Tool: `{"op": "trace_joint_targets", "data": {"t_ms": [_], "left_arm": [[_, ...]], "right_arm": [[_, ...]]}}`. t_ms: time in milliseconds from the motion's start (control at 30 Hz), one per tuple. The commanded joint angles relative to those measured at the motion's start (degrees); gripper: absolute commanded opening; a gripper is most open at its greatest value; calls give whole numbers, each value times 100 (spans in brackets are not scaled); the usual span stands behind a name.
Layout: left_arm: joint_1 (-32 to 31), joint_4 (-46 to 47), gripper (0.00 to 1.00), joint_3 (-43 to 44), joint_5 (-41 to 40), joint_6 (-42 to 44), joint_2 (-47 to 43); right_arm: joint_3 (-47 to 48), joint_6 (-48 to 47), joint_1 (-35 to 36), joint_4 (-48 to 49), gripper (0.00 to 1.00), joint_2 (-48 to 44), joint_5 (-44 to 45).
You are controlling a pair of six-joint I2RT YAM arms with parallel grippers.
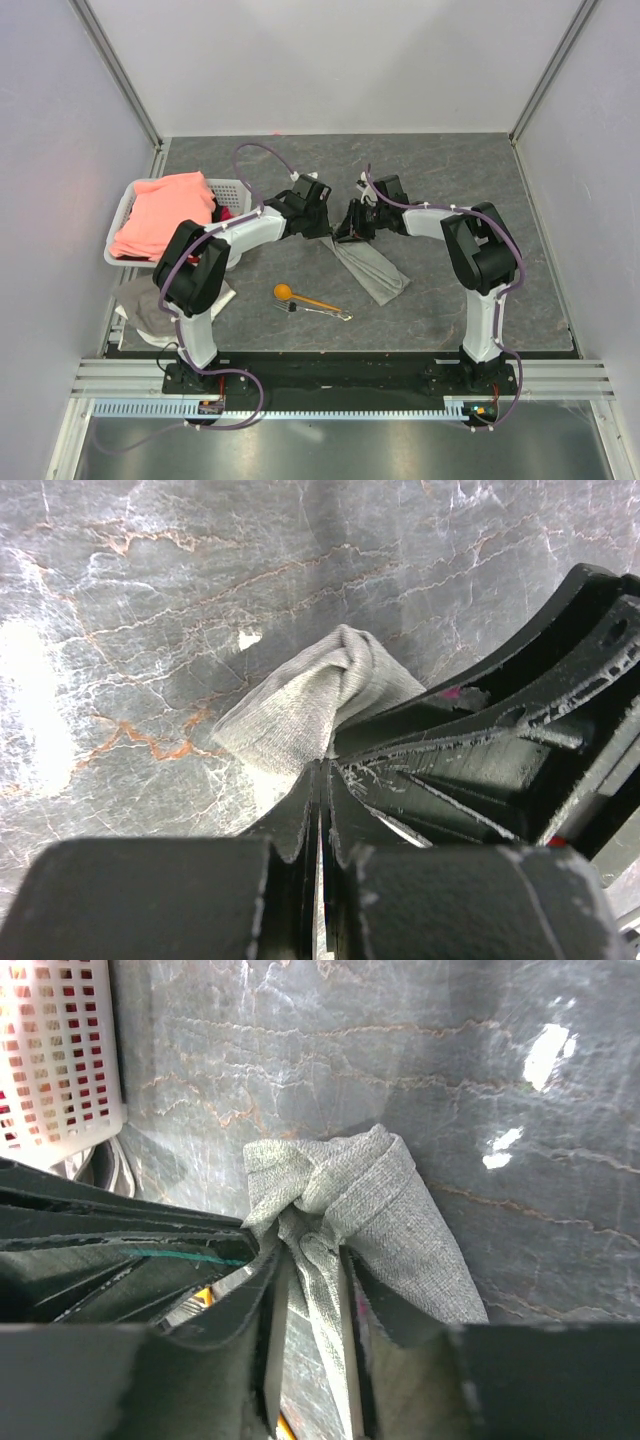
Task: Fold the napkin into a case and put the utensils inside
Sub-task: Grasp the top corner of the smaller rectangle folded napkin from the folded napkin.
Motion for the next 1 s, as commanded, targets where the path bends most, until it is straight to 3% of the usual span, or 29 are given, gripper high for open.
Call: {"op": "trace_joint_targets", "data": {"t_ms": [0,67,200,433,533,633,667,767,967], "left_arm": [[-22,97,2,-18,179,-18,-118],[-22,88,2,17,223,-9,-91],[-22,70,2,0,206,-35,-118],[-22,61,2,-26,180,-9,-126],[-22,79,2,8,285,8,-65],[-22,79,2,18,268,9,-109],[-22,88,2,-9,241,0,-126],[-31,132,2,44,302,-27,-100],[-74,141,2,140,382,-62,-21]], "right_arm": [[-9,-73,-44,32,32,-225,-252],[-9,-64,-52,32,33,-234,-314],[-26,-73,-105,32,48,-295,-332],[-158,-161,-289,-73,50,-515,-358],[-167,-152,-272,-90,44,-480,-358],[-176,-178,-272,-82,28,-427,-332],[-176,-170,-272,-73,18,-367,-288],[-202,-143,-246,32,7,-226,-358],[-176,172,-62,471,2,47,-464]]}}
